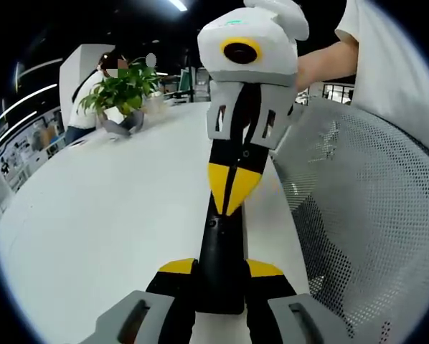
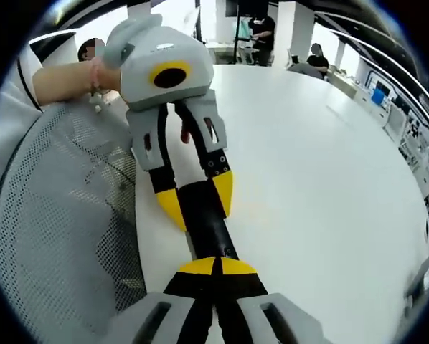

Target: Press the specified remote control buttons in sequence, fully releasing each button before pressing the next.

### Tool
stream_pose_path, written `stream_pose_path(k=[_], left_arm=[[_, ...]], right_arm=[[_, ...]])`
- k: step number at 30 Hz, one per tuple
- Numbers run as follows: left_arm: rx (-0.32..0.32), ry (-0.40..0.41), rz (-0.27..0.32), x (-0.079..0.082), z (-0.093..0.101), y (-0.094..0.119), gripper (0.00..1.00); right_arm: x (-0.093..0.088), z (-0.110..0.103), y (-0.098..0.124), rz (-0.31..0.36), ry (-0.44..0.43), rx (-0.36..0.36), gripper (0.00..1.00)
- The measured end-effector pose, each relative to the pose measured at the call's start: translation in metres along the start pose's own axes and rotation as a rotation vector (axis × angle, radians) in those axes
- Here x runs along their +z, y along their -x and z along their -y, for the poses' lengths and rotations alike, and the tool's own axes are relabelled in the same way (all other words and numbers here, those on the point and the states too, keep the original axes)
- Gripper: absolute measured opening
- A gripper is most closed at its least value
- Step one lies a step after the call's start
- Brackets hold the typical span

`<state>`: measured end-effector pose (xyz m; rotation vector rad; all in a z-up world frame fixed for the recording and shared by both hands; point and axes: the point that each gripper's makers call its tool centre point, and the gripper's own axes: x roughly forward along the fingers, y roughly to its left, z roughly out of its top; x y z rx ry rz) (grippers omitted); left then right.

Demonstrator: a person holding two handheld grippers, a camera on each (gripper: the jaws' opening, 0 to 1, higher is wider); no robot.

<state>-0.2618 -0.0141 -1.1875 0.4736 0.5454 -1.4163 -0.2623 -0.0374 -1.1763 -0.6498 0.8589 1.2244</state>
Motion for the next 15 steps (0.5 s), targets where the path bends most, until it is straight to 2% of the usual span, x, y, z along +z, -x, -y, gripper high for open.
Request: stream_pose_path(k=[11,15], left_arm=[[0.001,0.002,0.002,0.0004,-0.0003,0.0001,0.25],[0.001,0.003,0.003,0.0005,-0.0003,0.0001,0.25]], right_arm=[[-0.0001,-0.0002,-0.0056,-0.065,0.072,0.019,0.00],[-0.0011,0.0002,-0.0069,-0.135,0.179,-0.009,0.00]])
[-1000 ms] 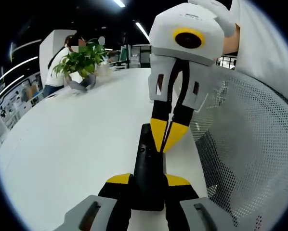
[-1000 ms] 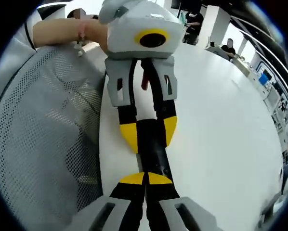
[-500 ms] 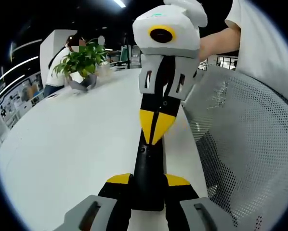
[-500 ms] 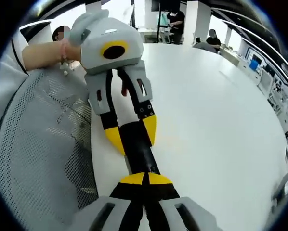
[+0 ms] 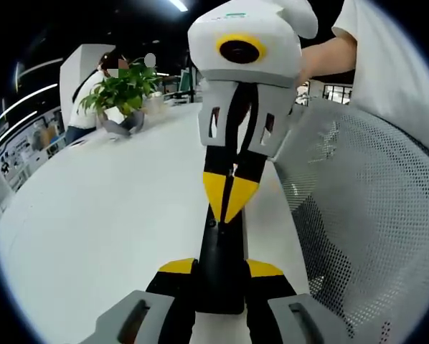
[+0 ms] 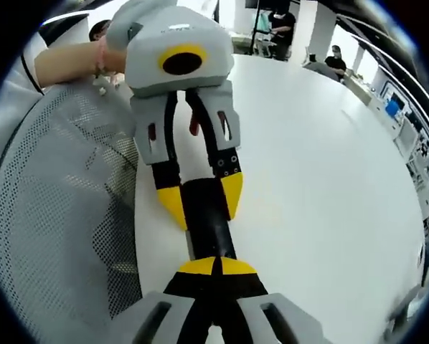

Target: Press the specified remote control buttons in sequence, fully releasing each button before pressing the next.

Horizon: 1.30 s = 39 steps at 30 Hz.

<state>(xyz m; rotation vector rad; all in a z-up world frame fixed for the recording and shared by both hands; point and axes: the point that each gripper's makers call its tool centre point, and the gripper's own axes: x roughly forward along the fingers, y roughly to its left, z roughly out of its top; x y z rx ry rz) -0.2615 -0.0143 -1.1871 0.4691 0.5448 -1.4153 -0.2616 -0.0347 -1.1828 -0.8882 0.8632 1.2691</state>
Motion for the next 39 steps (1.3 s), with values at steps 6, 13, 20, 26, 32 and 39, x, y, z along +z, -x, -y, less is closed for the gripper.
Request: stream_pose_path(k=[6,13,20,26,32,39], left_arm=[[0.000,0.000,0.001,0.000,0.000,0.000,0.25],[0.000,-0.003,0.000,0.000,0.000,0.000,0.25],[-0.001,-0.004,-0.001,0.000,0.001,0.000,0.25],[-0.002,-0.005,-0.001,0.000,0.001,0.000,0.25],[-0.003,-0.005,0.000,0.000,0.001,0.000,0.25],[-0.009,-0.009,-0.002,0.000,0.001,0.000,0.24]], right_arm=[[0.000,-0.001,0.002,0.037,-0.057,0.052,0.00],[-0.007,0.014,0.005,0.046,-0.114,0.075,0.00],[-0.001,0.013,-0.002,0.049,-0.130,0.109,0.00],[0.000,0.011,-0.002,0.023,-0.071,0.125,0.00],[0.000,0.014,-0.005,0.000,-0.108,0.162,0.00],[0.002,0.010,-0.007,-0.084,0.004,0.124,0.00]])
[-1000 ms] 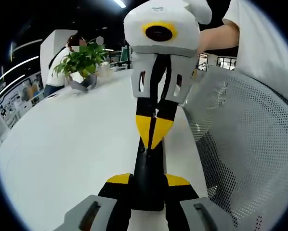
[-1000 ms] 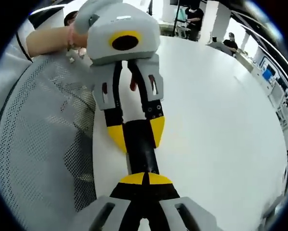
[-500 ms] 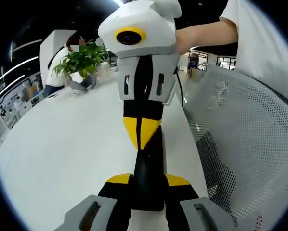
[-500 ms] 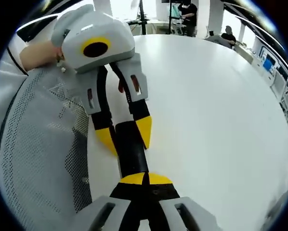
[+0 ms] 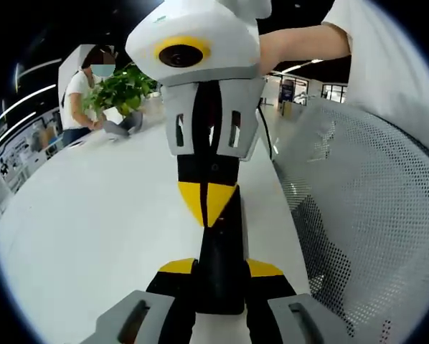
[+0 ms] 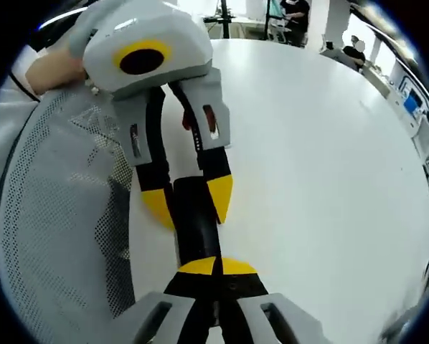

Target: Press the specified remote control buttons in sequence, fully releasing each button before pressing the next.

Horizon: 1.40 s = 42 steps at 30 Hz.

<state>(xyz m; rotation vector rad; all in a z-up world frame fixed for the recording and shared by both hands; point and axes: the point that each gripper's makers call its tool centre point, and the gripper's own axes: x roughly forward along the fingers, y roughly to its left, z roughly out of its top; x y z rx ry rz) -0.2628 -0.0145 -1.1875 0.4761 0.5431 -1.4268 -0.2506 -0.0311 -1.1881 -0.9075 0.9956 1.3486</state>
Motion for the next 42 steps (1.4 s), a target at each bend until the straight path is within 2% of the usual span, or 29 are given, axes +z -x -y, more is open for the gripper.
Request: stream_pose_path(k=[4,10,12,14,17,20,24,27,29,37,42], left_arm=[[0.000,-0.001,-0.001,0.000,0.000,0.000,0.24],[0.001,-0.001,-0.003,0.000,0.000,0.000,0.24],[0.001,0.000,-0.003,0.000,0.000,0.000,0.24],[0.001,0.001,-0.003,0.000,-0.001,0.000,0.24],[0.001,0.003,-0.002,0.000,-0.001,0.000,0.24],[0.000,0.001,-0.002,0.000,-0.001,0.000,0.24],[-0.002,0.000,-0.004,0.000,-0.001,0.000,0.24],[-0.003,-0.002,-0.003,0.000,0.000,0.000,0.24],[-0.002,0.000,-0.004,0.000,-0.001,0.000,0.24],[-0.003,0.006,-0.002,0.000,-0.001,0.000,0.24],[-0.002,0.007,0.000,0.000,-0.001,0.000,0.24]], right_arm=[[0.000,0.003,-0.001,-0.019,-0.035,-0.012,0.00],[0.000,0.004,-0.001,-0.007,-0.067,-0.057,0.00],[-0.001,0.004,0.000,0.018,-0.091,-0.077,0.00],[0.000,0.005,0.001,0.075,-0.117,-0.091,0.00],[0.000,0.005,0.005,0.153,-0.201,-0.119,0.00],[0.006,-0.009,0.009,0.158,-0.127,-0.122,0.00],[0.011,-0.017,0.009,0.161,-0.111,-0.109,0.00],[0.009,-0.014,0.004,0.169,-0.119,-0.106,0.00],[0.010,-0.013,0.006,0.179,-0.154,-0.097,0.00],[0.012,-0.013,0.001,0.144,-0.108,-0.122,0.00],[0.012,-0.010,0.001,0.162,-0.099,-0.147,0.00]])
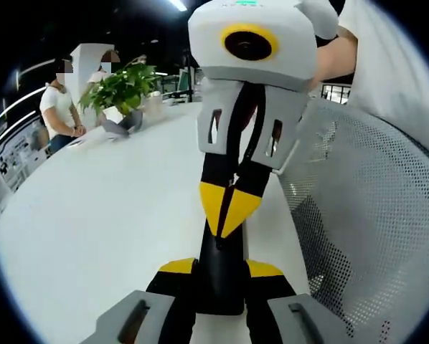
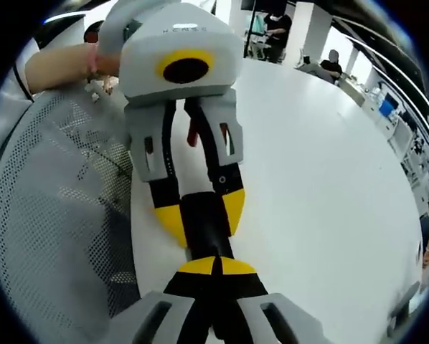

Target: Press the specified remote control buttons in sequence, fully releasing each button before pressing the next.

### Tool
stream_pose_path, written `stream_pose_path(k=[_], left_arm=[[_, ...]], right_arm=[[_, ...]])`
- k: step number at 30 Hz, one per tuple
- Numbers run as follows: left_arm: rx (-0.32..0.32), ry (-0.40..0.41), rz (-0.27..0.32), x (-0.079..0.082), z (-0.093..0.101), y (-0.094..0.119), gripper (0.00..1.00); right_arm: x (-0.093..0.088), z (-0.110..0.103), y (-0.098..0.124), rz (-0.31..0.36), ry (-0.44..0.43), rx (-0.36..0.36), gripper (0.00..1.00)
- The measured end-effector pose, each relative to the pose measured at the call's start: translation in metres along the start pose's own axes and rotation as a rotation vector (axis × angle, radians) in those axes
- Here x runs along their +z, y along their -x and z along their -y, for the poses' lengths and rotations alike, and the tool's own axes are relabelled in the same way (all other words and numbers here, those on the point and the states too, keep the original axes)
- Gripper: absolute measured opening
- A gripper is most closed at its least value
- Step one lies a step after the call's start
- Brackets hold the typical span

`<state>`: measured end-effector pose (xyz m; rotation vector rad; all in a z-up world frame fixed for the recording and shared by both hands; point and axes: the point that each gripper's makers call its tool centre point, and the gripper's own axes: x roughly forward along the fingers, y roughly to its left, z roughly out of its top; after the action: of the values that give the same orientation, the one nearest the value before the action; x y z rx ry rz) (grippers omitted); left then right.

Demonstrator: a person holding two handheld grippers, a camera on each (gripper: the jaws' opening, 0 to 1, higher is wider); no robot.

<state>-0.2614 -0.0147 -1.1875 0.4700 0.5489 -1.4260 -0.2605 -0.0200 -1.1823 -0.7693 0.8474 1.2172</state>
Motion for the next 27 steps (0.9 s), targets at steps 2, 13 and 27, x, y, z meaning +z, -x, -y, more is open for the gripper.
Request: stream_pose_path(k=[2,13,27], left_arm=[[0.001,0.000,0.001,0.000,0.000,0.000,0.24],[0.001,0.000,0.004,0.000,0.000,0.000,0.24],[-0.002,-0.001,0.006,0.000,0.000,0.000,0.24]], right_arm=[[0.000,0.001,0.001,0.010,-0.020,0.006,0.00],[0.007,-0.007,-0.001,0.022,0.009,0.005,0.00],[0.005,-0.008,0.001,0.041,0.014,0.008,0.00]])
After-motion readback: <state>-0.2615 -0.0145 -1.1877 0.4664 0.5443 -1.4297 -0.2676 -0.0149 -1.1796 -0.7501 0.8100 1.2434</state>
